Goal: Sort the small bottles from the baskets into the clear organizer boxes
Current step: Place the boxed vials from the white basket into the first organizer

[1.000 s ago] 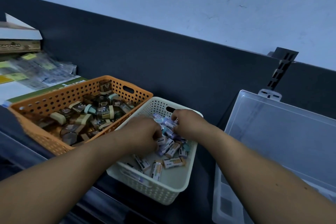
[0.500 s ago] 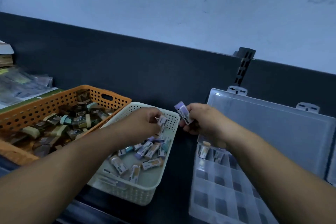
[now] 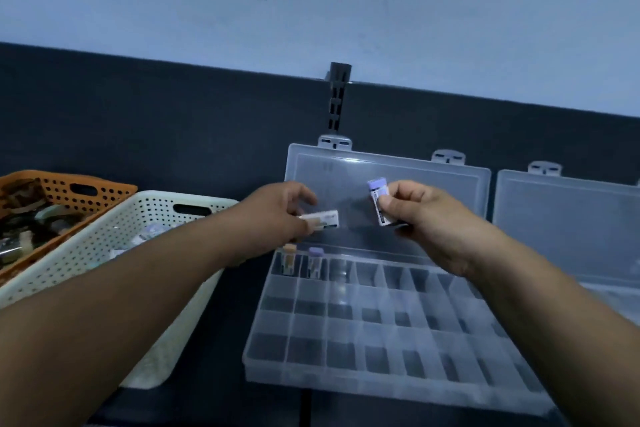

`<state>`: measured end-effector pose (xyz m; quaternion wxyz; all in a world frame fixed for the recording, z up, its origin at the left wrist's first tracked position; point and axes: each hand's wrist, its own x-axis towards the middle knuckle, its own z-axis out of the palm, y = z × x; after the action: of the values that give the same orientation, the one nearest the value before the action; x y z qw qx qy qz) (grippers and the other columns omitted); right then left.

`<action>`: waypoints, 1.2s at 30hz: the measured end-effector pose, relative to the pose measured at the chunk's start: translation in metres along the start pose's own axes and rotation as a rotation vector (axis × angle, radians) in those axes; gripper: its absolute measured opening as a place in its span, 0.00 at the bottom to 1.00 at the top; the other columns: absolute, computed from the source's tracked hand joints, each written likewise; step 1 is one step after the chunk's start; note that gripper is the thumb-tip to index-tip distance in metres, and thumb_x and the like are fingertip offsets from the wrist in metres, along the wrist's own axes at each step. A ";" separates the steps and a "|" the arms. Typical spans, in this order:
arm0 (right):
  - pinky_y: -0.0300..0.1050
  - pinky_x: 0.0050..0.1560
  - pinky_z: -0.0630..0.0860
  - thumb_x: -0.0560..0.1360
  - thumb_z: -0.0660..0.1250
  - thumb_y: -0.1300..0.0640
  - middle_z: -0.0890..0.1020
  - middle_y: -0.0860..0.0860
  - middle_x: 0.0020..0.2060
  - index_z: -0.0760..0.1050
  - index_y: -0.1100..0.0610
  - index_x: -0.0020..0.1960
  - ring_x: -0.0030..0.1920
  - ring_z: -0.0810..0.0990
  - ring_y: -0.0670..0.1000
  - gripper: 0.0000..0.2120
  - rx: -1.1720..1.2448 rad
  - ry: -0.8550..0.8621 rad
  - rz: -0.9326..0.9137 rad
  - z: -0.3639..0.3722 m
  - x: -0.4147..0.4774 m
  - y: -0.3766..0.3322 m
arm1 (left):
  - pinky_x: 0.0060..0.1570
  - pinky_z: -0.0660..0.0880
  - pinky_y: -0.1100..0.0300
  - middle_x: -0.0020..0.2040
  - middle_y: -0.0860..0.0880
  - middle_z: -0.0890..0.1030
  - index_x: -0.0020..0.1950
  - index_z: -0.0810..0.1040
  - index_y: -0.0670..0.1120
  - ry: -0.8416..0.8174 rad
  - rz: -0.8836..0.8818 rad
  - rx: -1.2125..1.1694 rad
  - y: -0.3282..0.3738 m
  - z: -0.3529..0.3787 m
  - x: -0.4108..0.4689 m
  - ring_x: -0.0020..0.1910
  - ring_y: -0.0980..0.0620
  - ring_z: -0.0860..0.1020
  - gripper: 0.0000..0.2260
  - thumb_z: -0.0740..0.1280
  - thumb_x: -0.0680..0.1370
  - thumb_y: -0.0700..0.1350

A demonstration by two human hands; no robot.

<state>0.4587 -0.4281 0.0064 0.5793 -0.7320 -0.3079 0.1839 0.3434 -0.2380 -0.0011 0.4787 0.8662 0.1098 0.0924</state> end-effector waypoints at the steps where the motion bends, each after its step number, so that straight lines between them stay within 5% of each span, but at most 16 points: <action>1: 0.39 0.39 0.68 0.78 0.64 0.63 0.75 0.51 0.36 0.75 0.54 0.45 0.37 0.70 0.47 0.06 -0.004 0.020 0.005 -0.007 -0.003 0.005 | 0.37 0.74 0.60 0.43 0.48 0.82 0.52 0.78 0.49 0.022 0.006 0.047 0.004 0.006 0.004 0.37 0.53 0.78 0.09 0.71 0.75 0.39; 5: 0.40 0.41 0.79 0.78 0.64 0.67 0.79 0.54 0.39 0.75 0.53 0.54 0.37 0.78 0.50 0.11 -0.060 0.095 0.068 -0.031 -0.014 0.022 | 0.36 0.74 0.62 0.40 0.51 0.81 0.42 0.81 0.50 0.059 0.049 0.238 0.023 0.034 0.021 0.38 0.54 0.78 0.03 0.72 0.74 0.43; 8: 0.40 0.39 0.80 0.79 0.62 0.66 0.79 0.57 0.39 0.73 0.56 0.51 0.37 0.78 0.53 0.06 -0.151 0.111 0.075 -0.036 -0.013 0.032 | 0.42 0.76 0.59 0.44 0.52 0.79 0.48 0.82 0.51 0.083 0.054 0.395 0.029 0.051 0.033 0.42 0.52 0.77 0.06 0.67 0.77 0.41; 12: 0.55 0.54 0.77 0.79 0.63 0.62 0.82 0.61 0.43 0.76 0.61 0.50 0.44 0.80 0.60 0.04 -0.325 0.070 0.011 -0.030 0.000 0.045 | 0.51 0.77 0.52 0.50 0.49 0.79 0.52 0.79 0.47 0.125 0.069 0.559 0.025 0.059 0.040 0.50 0.48 0.78 0.08 0.64 0.77 0.38; 17: 0.46 0.47 0.76 0.78 0.66 0.57 0.80 0.52 0.40 0.77 0.53 0.44 0.41 0.77 0.50 0.05 -0.513 -0.004 -0.039 -0.015 0.013 0.055 | 0.54 0.76 0.53 0.50 0.50 0.81 0.51 0.81 0.46 0.107 0.083 0.649 0.014 0.057 0.046 0.51 0.49 0.78 0.07 0.66 0.76 0.39; 25: 0.40 0.44 0.73 0.76 0.68 0.57 0.81 0.50 0.41 0.79 0.51 0.44 0.43 0.78 0.49 0.03 -0.644 -0.016 0.000 -0.005 0.031 0.070 | 0.46 0.76 0.62 0.45 0.54 0.82 0.49 0.82 0.48 0.031 0.077 0.465 0.003 0.059 0.058 0.45 0.55 0.80 0.05 0.69 0.76 0.41; 36: 0.38 0.42 0.75 0.76 0.69 0.57 0.82 0.48 0.39 0.78 0.50 0.39 0.41 0.80 0.47 0.07 -0.738 -0.067 0.054 -0.005 0.030 0.074 | 0.51 0.77 0.58 0.47 0.51 0.83 0.48 0.82 0.48 -0.103 0.092 0.575 -0.015 0.068 0.066 0.47 0.53 0.80 0.05 0.68 0.75 0.40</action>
<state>0.5017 -0.4216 -0.0606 0.2611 -0.8929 -0.3530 0.0996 0.4231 -0.2669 -0.0455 0.2140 0.9739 0.0674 0.0351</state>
